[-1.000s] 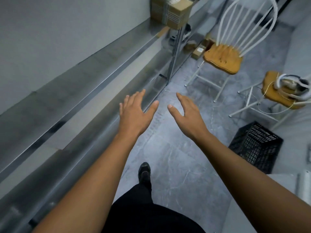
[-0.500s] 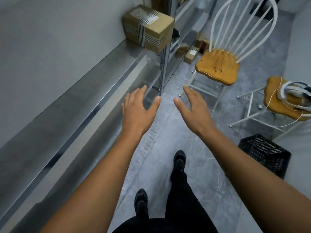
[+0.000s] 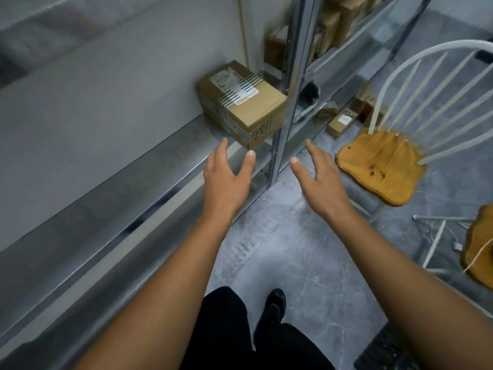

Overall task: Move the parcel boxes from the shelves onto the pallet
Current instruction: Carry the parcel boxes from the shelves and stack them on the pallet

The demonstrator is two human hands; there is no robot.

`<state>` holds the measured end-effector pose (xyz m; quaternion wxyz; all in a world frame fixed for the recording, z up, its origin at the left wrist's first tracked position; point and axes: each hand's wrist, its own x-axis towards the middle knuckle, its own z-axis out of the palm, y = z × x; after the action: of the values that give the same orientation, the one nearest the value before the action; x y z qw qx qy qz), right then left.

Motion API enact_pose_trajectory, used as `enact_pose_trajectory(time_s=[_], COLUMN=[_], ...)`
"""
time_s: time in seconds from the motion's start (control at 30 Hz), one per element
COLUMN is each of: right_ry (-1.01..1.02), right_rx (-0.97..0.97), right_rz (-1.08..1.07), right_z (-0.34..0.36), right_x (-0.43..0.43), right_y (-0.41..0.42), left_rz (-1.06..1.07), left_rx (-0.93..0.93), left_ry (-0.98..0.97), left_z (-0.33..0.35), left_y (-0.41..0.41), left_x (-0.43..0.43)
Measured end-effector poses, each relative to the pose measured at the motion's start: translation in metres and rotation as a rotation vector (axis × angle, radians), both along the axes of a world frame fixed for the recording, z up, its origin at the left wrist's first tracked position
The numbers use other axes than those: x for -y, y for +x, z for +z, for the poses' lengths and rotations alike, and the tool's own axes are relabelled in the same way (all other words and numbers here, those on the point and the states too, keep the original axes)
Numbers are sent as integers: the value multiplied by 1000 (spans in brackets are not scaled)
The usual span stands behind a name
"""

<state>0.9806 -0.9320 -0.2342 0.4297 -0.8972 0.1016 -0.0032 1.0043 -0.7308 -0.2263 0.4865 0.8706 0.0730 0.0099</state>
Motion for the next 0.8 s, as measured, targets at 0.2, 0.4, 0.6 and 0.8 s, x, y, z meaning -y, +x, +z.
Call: enact_pose_trajectory(time_s=[0.2, 0.4, 0.6, 0.8], right_ry=[5, -67, -110, -120], right_rx=[25, 42, 29, 20], right_rz=[45, 109, 177, 214], right_z=[-15, -22, -25, -32], right_x=[14, 10, 13, 18], right_y=[82, 163, 224, 245], left_rz=[129, 203, 267, 335], left_rx=[-75, -106, -82, -75], left_ry=[-53, -111, -160, -348], left_z=[-21, -43, -58, -68], left_y=[65, 126, 162, 174], left_x=[15, 30, 47, 57])
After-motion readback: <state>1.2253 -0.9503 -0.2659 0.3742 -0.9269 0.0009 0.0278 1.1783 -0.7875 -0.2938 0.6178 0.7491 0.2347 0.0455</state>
